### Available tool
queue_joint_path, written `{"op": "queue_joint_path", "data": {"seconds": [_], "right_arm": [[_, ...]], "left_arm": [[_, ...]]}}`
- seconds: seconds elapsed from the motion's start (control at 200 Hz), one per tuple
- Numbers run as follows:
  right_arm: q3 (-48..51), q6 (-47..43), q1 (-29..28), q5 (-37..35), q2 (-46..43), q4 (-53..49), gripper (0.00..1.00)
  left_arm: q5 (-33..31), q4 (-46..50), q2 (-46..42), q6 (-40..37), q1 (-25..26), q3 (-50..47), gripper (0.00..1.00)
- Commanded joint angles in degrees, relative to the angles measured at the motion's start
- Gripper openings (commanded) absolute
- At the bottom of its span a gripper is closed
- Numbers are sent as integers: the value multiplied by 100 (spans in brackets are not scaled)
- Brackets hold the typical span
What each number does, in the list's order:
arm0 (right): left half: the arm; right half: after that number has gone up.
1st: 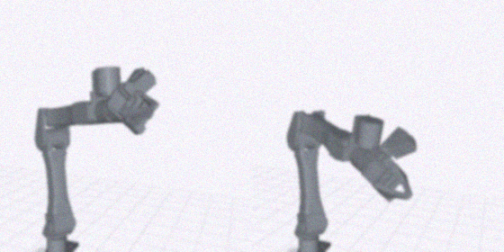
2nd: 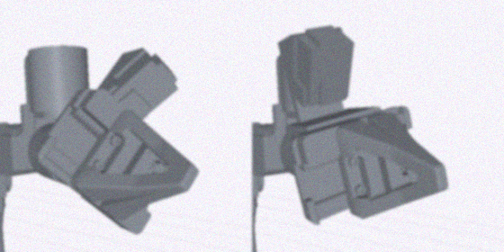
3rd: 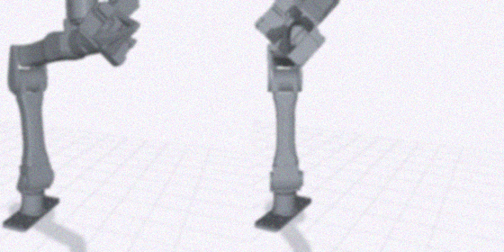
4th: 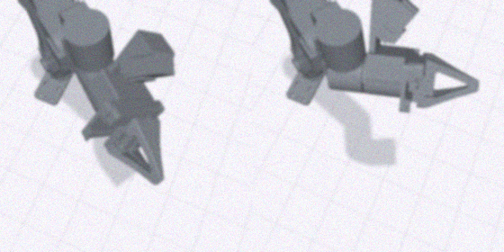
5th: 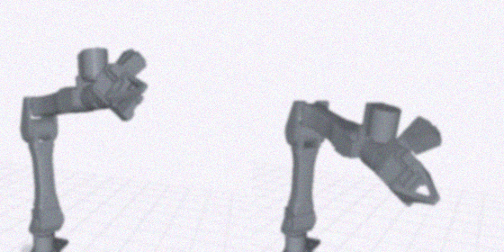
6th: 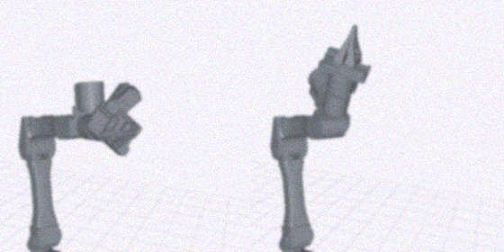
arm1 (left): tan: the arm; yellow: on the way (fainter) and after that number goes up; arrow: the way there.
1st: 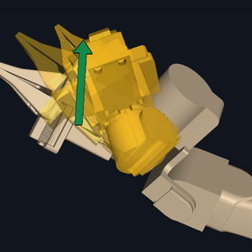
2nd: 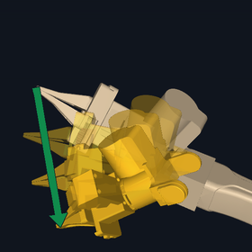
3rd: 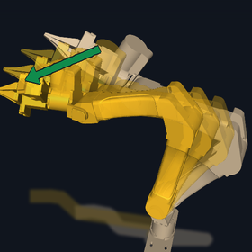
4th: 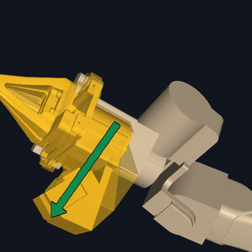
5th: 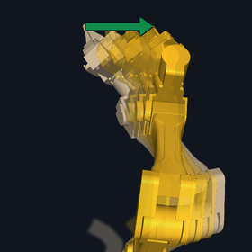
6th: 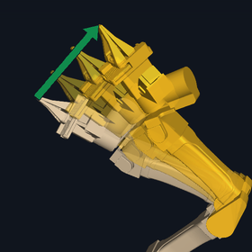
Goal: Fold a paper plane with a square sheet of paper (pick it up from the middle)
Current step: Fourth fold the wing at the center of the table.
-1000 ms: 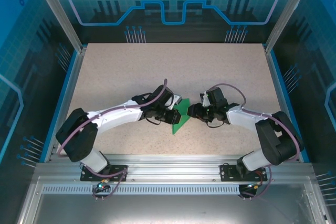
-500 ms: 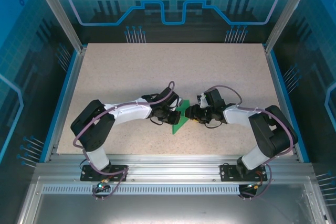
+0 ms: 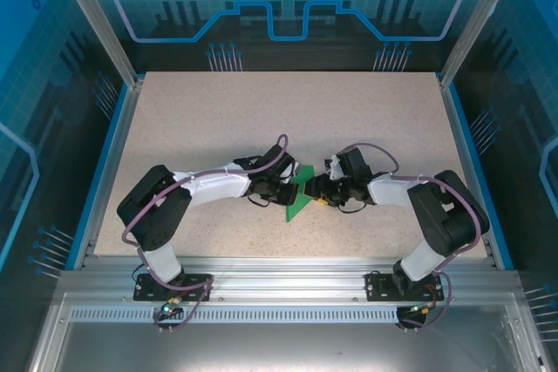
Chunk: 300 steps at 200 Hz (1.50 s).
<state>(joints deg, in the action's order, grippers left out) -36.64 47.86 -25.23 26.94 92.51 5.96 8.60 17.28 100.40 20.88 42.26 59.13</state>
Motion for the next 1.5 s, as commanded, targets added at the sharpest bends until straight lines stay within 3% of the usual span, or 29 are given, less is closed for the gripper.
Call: {"op": "queue_joint_path", "data": {"seconds": [0.0, 0.185, 0.7, 0.975, 1.28, 1.496], "right_arm": [[6, 84, -95, -64, -191, -20, 51], [122, 180, -96, -448, -444, -130, 51], [128, 435, -136, -198, -200, 266, 52], [-184, 83, -332, 151, 152, 336, 48], [-172, -363, -319, 154, 188, 167, 41], [-249, -413, -337, 10, 197, -56, 30]], "left_arm": [[-78, -62, -67, -21, -57, -108, 3], [-62, -164, -126, 13, -83, -233, 3], [115, -374, -74, 101, -209, -365, 3], [88, -360, -63, 127, -209, -359, 3], [72, -330, -91, 126, -207, -385, 3], [114, -374, -274, 178, -212, -436, 7]]}}
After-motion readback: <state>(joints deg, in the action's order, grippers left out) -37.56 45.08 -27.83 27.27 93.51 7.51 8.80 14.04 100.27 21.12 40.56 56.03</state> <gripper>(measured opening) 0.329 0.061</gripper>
